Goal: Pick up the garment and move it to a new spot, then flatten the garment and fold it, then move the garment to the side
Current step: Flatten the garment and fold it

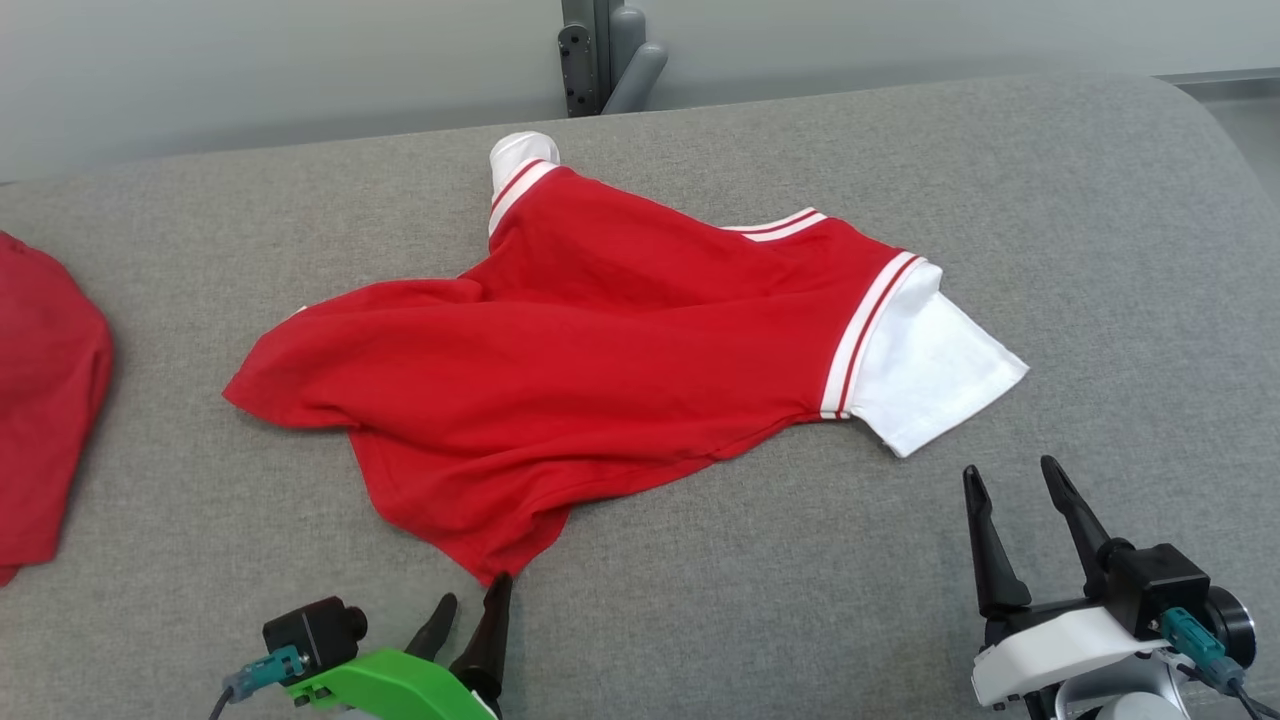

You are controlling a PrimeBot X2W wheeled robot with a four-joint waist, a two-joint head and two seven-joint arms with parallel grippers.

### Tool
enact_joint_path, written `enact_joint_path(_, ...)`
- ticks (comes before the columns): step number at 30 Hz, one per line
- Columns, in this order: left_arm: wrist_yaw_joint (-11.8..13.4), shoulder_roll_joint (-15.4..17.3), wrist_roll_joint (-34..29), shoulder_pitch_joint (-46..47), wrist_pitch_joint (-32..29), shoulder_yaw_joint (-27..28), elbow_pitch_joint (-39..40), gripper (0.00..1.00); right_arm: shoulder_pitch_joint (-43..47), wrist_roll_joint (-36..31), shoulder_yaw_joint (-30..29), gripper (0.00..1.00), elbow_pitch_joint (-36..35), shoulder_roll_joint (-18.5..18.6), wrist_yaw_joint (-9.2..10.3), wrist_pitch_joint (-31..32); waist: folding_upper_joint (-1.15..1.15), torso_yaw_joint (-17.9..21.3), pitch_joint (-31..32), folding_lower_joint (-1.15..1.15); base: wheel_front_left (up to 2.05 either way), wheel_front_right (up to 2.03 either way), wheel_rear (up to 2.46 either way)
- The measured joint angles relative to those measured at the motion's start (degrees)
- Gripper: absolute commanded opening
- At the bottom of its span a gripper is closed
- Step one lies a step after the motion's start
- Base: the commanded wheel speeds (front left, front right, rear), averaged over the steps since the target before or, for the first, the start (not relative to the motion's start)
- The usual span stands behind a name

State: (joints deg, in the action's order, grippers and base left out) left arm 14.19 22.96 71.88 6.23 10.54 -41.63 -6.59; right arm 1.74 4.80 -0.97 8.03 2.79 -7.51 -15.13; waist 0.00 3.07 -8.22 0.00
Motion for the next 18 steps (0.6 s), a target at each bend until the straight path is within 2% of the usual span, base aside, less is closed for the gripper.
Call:
enact_joint_path(6, -3.3, -3.7, 2.9, 1.0, -0.6, 0.2, -7.1, 1.0, -0.2, 0.0, 0.2, 1.0, 0.1, 0.0, 0.0, 0.0, 0.0, 0.9, 0.1, 0.0, 0.0, 0.0, 0.0)
enact_joint_path(12, -6.6, -5.7, 3.8, 2.2, 0.8, 1.6, -11.7, 1.0, -0.1, 0.0, 0.1, 1.0, 0.1, 0.0, 0.0, 0.0, 0.0, 1.9, 0.2, 0.0, 0.0, 0.0, 0.0)
enact_joint_path(13, -7.2, -5.8, 3.8, 2.5, 1.0, 1.6, -12.1, 0.86, -0.1, 0.0, 0.1, 1.0, 0.1, 0.0, 0.0, 0.0, 0.0, 2.1, 0.2, 0.0, 0.0, 0.0, 0.0)
enact_joint_path(14, -7.7, -5.9, 4.0, 2.6, 1.1, 1.8, -12.3, 0.58, -0.1, 0.0, 0.1, 1.0, 0.1, 0.0, 0.0, 0.0, 0.0, 2.2, 0.3, 0.0, 0.0, 0.0, 0.0)
enact_joint_path(15, -8.0, -5.9, 4.1, 2.7, 1.2, 2.0, -12.6, 0.19, -0.1, 0.0, 0.1, 1.0, 0.1, 0.0, 0.0, 0.0, 0.0, 2.3, 0.3, 0.0, 0.0, 0.0, 0.0)
enact_joint_path(16, -8.3, -5.9, 4.0, 2.7, 1.3, 1.9, -12.9, 0.0, -0.1, 0.0, 0.1, 1.0, 0.1, 0.0, 0.0, 0.0, 0.0, 2.3, 0.3, 0.0, 0.0, 0.0, 0.0)
enact_joint_path(18, -8.9, -5.6, 2.8, 3.0, 1.9, 1.7, -13.6, 0.0, -0.1, 0.0, 0.1, 1.0, 0.1, 0.0, 0.0, 0.0, 0.0, 2.4, 0.4, 0.0, 0.0, 0.0, 0.0)
